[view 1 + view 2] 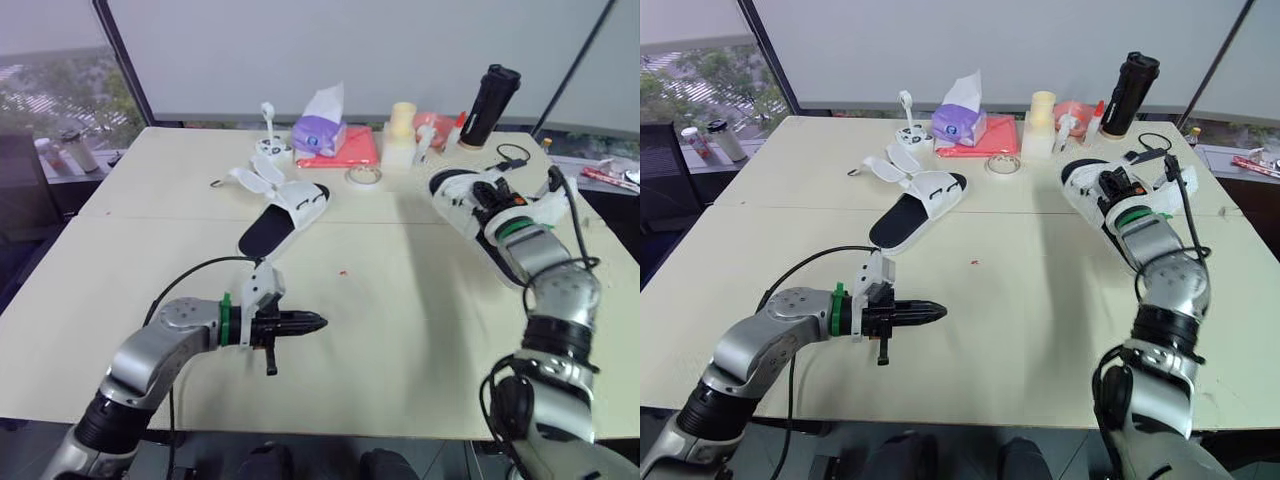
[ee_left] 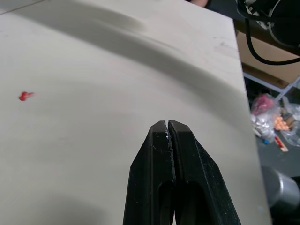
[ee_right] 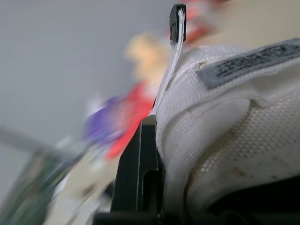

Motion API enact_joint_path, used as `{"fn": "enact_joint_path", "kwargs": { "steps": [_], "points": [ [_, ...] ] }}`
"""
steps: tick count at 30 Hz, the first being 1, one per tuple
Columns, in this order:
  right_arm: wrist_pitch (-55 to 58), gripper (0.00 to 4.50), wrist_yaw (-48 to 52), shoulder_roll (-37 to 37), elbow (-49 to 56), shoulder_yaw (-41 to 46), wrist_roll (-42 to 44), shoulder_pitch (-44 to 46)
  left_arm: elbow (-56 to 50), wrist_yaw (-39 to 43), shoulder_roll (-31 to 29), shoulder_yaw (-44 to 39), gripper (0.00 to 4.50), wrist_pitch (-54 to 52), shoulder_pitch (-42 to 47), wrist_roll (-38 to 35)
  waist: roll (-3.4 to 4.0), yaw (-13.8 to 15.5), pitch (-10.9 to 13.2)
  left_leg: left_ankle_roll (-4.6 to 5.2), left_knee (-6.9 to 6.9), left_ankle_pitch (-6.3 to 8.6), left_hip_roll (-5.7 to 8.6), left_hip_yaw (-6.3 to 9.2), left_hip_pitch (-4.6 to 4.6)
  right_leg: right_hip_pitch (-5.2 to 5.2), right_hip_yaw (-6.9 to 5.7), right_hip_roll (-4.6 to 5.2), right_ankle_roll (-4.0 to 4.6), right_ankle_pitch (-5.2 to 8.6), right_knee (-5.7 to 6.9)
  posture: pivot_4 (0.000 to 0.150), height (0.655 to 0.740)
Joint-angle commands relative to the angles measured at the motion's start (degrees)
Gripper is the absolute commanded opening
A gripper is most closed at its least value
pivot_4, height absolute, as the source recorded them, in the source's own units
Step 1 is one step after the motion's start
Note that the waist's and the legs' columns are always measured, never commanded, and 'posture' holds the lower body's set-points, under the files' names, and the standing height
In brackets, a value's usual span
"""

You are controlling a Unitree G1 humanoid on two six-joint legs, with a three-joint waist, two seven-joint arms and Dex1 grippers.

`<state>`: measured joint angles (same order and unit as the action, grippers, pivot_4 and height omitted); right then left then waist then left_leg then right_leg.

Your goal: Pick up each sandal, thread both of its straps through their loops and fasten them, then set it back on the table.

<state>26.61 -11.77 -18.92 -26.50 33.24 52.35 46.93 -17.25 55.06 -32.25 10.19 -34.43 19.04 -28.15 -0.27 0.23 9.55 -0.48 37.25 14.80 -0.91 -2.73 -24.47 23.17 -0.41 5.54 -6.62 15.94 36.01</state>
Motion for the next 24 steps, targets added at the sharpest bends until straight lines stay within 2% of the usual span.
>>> {"fn": "enact_joint_path", "kwargs": {
  "steps": [1, 4, 8, 9, 10, 16, 17, 20, 24],
  "points": [
    [-14.5, 0.01, 0.9, 0.9, -11.3, 1.2, -6.5, 6.8, -1.1, -2.2, 2.5, 0.8, 0.0, 2.3, 1.4, 1.5, 0.04, -0.3, 0.0, -0.03, -0.01, -0.02, 0.0, -0.05, -0.02, 0.05, 0.03, 0.0, -0.01, 0.0, 0.01, 0.15, 0.74],
    [-22.0, 0.01, 1.2, 2.0, -18.9, 1.8, -9.3, 10.1, -2.2, -3.8, 4.0, 0.7, 0.0, 1.8, 0.9, 1.6, 0.12, -1.1, 0.1, -0.05, -0.03, -0.03, -0.04, -0.09, -0.02, 0.09, 0.07, 0.01, -0.01, 0.0, 0.06, 0.15, 0.74],
    [-26.5, 0.01, 1.6, 2.6, -24.1, 2.5, -10.9, 12.1, -2.8, -5.2, 4.8, 0.8, 0.0, 1.3, 0.2, 1.6, 0.12, -1.3, 0.1, -0.11, -0.03, -0.07, -0.1, -0.1, 0.03, 0.11, 0.1, 0.0, -0.01, 0.0, 0.12, 0.15, 0.74],
    [-27.2, 0.99, 2.0, 2.8, -24.8, 2.6, -11.0, 12.4, -2.9, -5.5, 4.9, 1.0, 0.0, 1.2, 0.1, 1.6, 0.13, -1.3, 0.1, -0.11, -0.03, -0.07, -0.12, -0.1, 0.04, 0.11, 0.1, -0.01, -0.01, 0.0, 0.12, 0.15, 0.74],
    [-27.4, 1.26, 2.5, 2.9, -25.4, 2.7, -11.1, 12.5, -3.2, -5.8, 5.1, 1.1, 0.0, 1.0, 0.0, 1.5, 0.13, -1.3, 0.1, -0.11, -0.03, -0.07, -0.12, -0.1, 0.04, 0.11, 0.11, -0.01, -0.01, 0.0, 0.12, 0.15, 0.74],
    [-25.8, 4.2, 1.5, 2.4, -24.8, 2.6, -12.5, 10.3, -3.2, -6.2, 5.2, 1.1, 0.0, 0.3, 0.1, 1.1, 0.13, -1.2, 0.1, -0.11, 0.01, -0.07, -0.14, -0.09, 0.06, 0.11, 0.12, 0.0, -0.01, 0.0, 0.14, 0.15, 0.74],
    [-25.1, 4.37, 0.9, 2.3, -24.2, 2.4, -12.8, 9.7, -3.1, -6.2, 5.2, 1.1, 0.0, 0.3, 0.2, 1.1, 0.13, -1.2, 0.1, -0.11, 0.01, -0.07, -0.14, -0.09, 0.06, 0.11, 0.12, 0.0, -0.01, 0.0, 0.14, 0.15, 0.74],
    [-20.4, 4.37, -0.8, 3.7, -16.1, 2.7, -10.9, 5.1, -2.8, -6.1, 5.2, 0.9, 0.0, 0.3, 0.3, 0.9, 0.13, -0.9, 0.1, -0.12, 0.02, -0.08, -0.14, -0.08, 0.05, 0.09, 0.12, 0.0, -0.01, 0.0, 0.18, 0.15, 0.74],
    [-8.2, 4.37, -7.3, 7.4, 9.7, 0.6, -7.0, -8.0, -2.1, -7.0, 4.8, -1.6, 0.0, 0.3, -0.5, 0.3, 0.14, -0.8, 0.0, -0.12, 0.03, -0.08, -0.31, 0.03, 0.05, 0.07, 0.12, 0.0, -0.01, 0.0, 0.21, 0.15, 0.74]
  ]
}}
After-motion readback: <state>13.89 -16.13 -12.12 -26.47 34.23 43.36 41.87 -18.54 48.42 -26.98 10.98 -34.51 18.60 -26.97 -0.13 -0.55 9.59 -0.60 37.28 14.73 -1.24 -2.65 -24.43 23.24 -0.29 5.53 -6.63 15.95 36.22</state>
